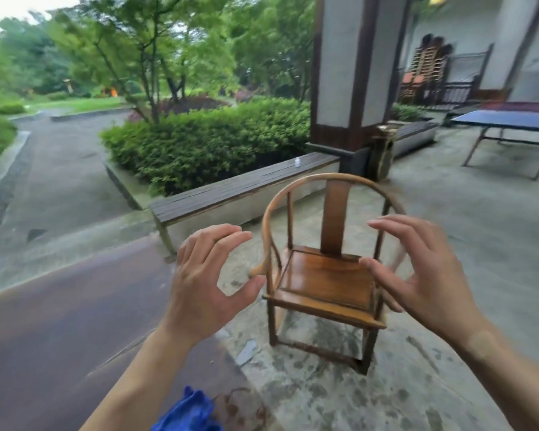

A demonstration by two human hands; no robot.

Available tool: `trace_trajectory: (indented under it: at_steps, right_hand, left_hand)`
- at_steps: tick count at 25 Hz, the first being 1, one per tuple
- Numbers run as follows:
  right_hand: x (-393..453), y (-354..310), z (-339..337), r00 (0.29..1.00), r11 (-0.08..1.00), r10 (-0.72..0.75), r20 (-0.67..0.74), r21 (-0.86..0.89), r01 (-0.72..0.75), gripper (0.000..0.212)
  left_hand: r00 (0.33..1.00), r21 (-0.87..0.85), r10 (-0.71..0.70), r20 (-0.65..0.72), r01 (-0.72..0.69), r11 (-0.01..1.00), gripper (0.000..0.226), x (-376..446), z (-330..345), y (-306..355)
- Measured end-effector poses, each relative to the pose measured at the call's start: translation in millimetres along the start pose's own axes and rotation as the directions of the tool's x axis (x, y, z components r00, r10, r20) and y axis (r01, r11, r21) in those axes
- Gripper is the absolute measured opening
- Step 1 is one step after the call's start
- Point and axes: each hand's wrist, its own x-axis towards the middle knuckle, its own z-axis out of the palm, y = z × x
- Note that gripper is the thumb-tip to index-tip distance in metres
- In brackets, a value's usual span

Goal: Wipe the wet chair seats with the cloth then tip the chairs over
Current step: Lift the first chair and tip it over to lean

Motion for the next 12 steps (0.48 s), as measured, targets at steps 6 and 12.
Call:
trace_trajectory:
  at_steps: [6, 12]
  right_hand:
    - [-48.8, 101.0, -88.4, 0.991, 0.914, 0.109, -0.08, -0.385, -0.131, 0.05]
    - [-120.8, 174.1, -135.0, 0.952, 0.685, 0.285, -0.113, -0.67, -0.285, 0.055]
  left_hand:
    - [0.973, -0.071, 0.224, 0.052, -0.22, 0.973, 0.057, 67.9, 118.7, 73.4]
    - [0.942, -0.078, 0.311, 0.129, -0.303, 0.95, 0.061, 88.5, 226.6, 150.0]
